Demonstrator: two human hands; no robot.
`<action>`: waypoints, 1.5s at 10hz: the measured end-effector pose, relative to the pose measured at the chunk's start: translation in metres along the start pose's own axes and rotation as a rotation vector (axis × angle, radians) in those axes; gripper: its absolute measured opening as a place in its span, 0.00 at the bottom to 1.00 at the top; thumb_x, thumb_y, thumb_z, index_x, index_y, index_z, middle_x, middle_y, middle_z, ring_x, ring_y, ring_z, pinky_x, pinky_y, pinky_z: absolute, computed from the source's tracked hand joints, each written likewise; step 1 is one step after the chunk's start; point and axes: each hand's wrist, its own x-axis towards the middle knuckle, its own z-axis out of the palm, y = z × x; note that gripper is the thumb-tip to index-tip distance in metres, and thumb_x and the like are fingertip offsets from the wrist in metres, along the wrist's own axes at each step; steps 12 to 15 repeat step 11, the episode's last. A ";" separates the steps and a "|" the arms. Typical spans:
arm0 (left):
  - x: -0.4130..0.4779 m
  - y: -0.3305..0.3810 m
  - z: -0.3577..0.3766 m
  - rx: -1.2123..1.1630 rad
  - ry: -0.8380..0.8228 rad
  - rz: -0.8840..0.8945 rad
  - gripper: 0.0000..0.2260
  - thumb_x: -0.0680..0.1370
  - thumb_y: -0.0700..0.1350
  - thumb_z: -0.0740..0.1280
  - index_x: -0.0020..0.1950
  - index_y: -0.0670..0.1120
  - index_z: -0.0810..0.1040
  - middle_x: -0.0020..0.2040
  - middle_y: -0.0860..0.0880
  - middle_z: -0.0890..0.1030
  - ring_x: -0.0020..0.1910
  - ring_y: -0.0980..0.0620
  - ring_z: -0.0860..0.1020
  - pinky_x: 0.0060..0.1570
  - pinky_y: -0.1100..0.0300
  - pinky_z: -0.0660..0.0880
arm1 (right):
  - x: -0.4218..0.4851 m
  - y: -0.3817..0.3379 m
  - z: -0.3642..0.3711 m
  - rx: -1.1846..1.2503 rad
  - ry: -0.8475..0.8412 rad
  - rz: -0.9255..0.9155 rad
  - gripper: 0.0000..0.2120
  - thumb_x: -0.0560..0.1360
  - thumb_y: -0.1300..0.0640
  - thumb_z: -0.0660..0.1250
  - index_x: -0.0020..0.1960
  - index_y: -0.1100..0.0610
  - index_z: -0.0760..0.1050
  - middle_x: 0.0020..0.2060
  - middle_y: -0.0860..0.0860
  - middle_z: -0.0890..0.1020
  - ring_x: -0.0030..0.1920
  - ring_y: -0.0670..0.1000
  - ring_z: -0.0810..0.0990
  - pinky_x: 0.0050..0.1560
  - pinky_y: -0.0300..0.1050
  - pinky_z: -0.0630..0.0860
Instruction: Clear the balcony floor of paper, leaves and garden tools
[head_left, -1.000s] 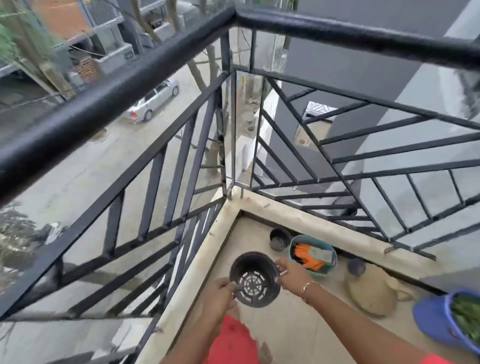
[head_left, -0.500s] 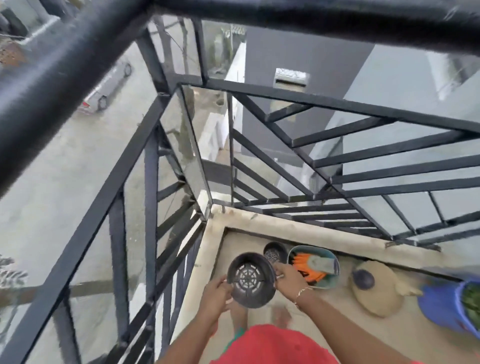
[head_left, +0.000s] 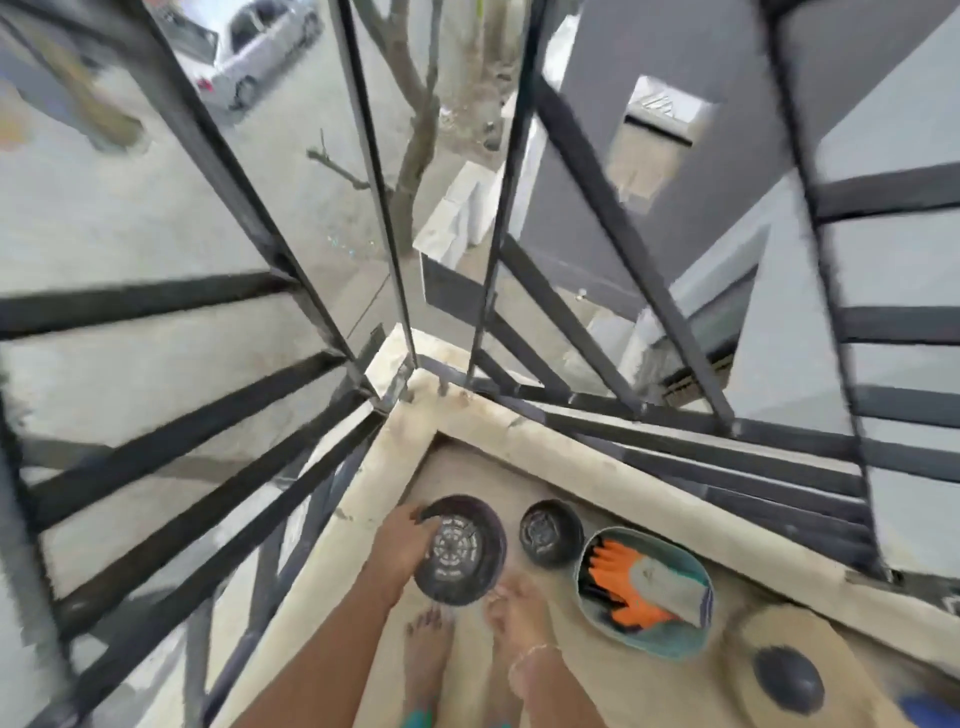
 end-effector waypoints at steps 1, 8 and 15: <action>0.049 -0.028 0.019 -0.057 0.004 -0.033 0.11 0.77 0.37 0.65 0.59 0.38 0.75 0.54 0.43 0.77 0.51 0.47 0.74 0.49 0.60 0.68 | 0.040 -0.007 0.007 -0.110 0.031 -0.051 0.16 0.76 0.72 0.57 0.36 0.55 0.71 0.34 0.53 0.74 0.32 0.44 0.75 0.41 0.39 0.76; 0.188 -0.116 0.096 -0.232 -0.037 -0.133 0.11 0.78 0.43 0.64 0.60 0.45 0.75 0.60 0.45 0.77 0.59 0.47 0.75 0.64 0.45 0.70 | 0.232 -0.028 -0.002 -0.647 0.043 -0.178 0.14 0.77 0.66 0.58 0.61 0.60 0.73 0.57 0.58 0.78 0.58 0.59 0.75 0.58 0.48 0.71; 0.177 -0.121 0.089 -0.118 -0.068 -0.123 0.18 0.79 0.42 0.62 0.69 0.43 0.69 0.69 0.45 0.70 0.65 0.46 0.71 0.66 0.48 0.68 | 0.208 -0.027 -0.008 -0.677 -0.009 -0.219 0.19 0.75 0.71 0.57 0.63 0.61 0.69 0.59 0.57 0.76 0.60 0.58 0.73 0.53 0.42 0.68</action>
